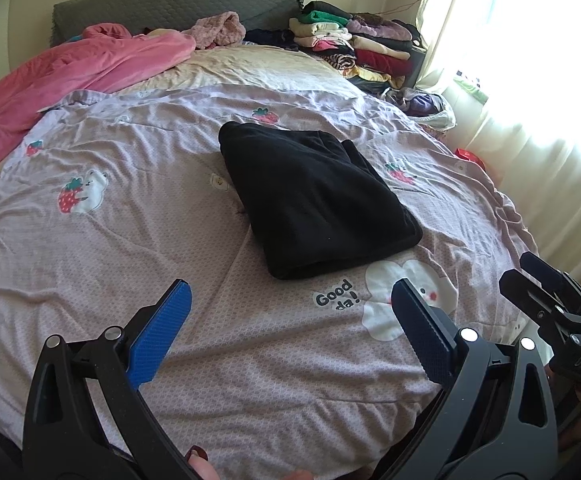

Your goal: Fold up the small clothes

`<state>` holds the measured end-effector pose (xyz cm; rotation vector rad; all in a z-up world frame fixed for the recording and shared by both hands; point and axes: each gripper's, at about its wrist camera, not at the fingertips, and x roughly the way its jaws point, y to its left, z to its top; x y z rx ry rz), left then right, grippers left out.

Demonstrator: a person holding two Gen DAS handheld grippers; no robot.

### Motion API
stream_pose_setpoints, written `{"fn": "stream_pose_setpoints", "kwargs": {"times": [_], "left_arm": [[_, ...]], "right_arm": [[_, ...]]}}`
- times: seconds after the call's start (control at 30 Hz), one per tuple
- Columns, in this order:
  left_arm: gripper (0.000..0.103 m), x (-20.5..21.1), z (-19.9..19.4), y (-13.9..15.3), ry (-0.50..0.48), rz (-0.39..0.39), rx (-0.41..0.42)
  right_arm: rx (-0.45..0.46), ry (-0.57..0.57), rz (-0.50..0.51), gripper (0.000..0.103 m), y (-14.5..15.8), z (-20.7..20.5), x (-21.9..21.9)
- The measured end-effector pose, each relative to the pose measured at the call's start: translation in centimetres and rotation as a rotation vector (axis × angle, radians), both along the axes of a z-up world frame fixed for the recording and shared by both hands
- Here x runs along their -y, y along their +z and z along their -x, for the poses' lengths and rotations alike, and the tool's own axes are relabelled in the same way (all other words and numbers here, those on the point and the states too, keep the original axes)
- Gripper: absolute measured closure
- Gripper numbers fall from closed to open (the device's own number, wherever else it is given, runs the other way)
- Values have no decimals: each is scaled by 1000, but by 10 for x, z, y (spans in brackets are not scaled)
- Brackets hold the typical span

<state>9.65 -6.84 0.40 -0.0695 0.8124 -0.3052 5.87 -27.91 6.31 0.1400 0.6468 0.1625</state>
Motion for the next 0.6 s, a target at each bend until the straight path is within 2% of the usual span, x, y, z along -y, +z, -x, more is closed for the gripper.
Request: {"fn": "stream_pose_setpoints", "kwargs": {"times": [0.6], "left_arm": [[9,-3,0,2,25,-4,-10]], "right_arm": [[-3,-3,5,5,-1,0,0]]}}
